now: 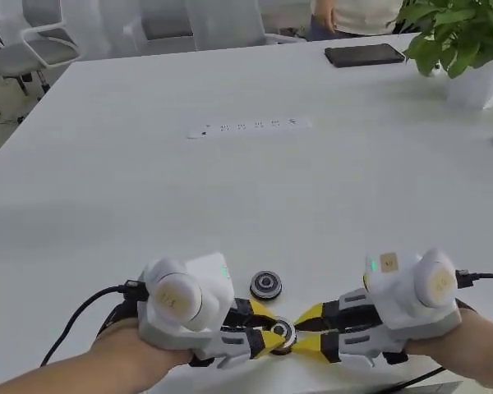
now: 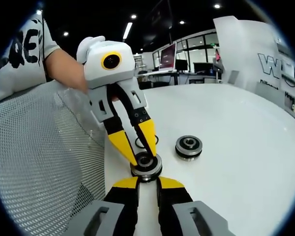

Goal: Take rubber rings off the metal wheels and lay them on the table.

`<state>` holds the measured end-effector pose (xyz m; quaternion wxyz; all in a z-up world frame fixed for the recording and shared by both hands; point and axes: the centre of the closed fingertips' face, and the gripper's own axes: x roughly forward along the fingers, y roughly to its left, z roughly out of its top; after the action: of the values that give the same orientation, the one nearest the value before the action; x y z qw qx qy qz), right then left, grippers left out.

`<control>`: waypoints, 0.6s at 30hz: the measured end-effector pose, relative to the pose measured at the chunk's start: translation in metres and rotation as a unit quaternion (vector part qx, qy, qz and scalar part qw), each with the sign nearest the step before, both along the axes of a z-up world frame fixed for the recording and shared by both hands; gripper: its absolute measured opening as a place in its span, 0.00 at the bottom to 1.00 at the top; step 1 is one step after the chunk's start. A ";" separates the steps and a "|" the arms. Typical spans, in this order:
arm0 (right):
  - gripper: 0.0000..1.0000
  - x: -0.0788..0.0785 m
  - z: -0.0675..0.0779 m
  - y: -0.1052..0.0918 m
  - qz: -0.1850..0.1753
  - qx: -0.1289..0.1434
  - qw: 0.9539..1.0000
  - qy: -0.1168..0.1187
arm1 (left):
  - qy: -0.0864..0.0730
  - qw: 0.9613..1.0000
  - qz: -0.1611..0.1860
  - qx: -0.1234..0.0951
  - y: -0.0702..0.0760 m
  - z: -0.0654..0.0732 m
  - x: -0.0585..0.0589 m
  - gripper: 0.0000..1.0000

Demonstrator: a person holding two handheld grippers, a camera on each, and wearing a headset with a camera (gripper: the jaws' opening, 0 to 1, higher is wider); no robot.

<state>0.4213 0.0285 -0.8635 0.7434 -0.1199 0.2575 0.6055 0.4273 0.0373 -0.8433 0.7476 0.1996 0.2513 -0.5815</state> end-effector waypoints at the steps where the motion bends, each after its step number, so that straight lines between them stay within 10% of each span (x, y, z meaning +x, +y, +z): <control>1: 0.06 0.000 0.000 -0.001 0.000 0.000 1.000 0.003 | 0.000 1.000 0.000 0.000 0.000 0.000 0.000 0.08; 18: 0.00 0.002 0.002 -0.001 -0.086 0.035 0.991 0.091 | -0.005 1.000 0.002 0.005 0.000 0.001 0.000 0.07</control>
<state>0.4232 0.0276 -0.8611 0.7701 -0.0155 0.3121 0.5561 0.4276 0.0374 -0.8427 0.7494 0.2056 0.2503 -0.5774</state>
